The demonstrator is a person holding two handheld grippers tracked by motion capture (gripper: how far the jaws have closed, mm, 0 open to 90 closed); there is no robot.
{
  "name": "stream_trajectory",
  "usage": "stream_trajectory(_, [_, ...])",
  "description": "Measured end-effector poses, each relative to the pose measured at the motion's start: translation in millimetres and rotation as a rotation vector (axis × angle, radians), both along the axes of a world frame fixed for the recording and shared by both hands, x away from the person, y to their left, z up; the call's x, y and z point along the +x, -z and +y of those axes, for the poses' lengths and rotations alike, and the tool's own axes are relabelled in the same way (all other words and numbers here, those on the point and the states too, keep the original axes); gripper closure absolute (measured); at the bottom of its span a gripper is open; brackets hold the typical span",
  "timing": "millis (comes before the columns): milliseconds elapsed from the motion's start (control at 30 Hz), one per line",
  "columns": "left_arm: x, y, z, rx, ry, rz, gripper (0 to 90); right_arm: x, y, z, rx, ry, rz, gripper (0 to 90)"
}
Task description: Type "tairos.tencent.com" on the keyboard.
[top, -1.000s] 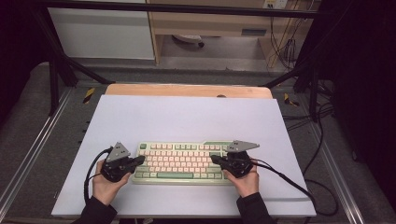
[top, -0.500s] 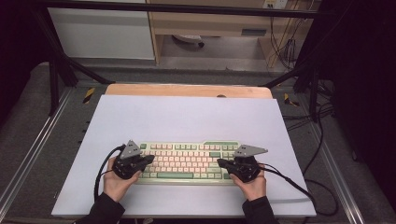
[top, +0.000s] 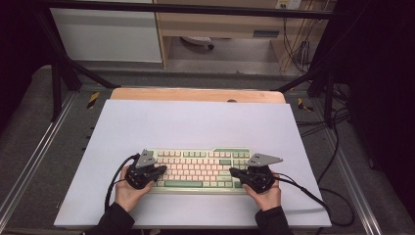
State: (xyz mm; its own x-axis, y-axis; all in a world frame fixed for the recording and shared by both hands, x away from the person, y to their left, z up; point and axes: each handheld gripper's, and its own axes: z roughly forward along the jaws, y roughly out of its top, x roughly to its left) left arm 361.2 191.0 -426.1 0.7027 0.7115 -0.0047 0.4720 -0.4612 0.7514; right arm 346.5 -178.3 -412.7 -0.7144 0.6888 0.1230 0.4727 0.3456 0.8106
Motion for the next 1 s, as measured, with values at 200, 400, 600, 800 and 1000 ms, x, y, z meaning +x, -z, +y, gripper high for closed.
stream_trajectory(200, [-0.3,3.2,-0.7,0.007,-0.002,0.0,89.8,0.0,0.1,0.0,0.002,-0.002,-0.001,90.0])
stream_trajectory(400, [-2.4,-1.6,-0.3,-0.008,0.011,-0.011,89.7,0.3,0.9,0.9,0.007,-0.002,-0.001,90.0])
stream_trajectory(600, [-6.8,-13.7,7.1,-0.032,0.005,-0.04,89.7,0.4,-0.7,0.7,0.015,0.0,0.003,90.0])
stream_trajectory(800, [-8.8,-15.1,15.6,-0.034,-0.006,-0.037,89.6,1.1,-2.2,1.6,0.028,0.001,0.007,90.0])
stream_trajectory(1000, [-11.5,-15.2,27.4,-0.038,-0.02,-0.034,89.5,2.1,-4.0,4.2,0.037,-0.008,0.008,90.0])
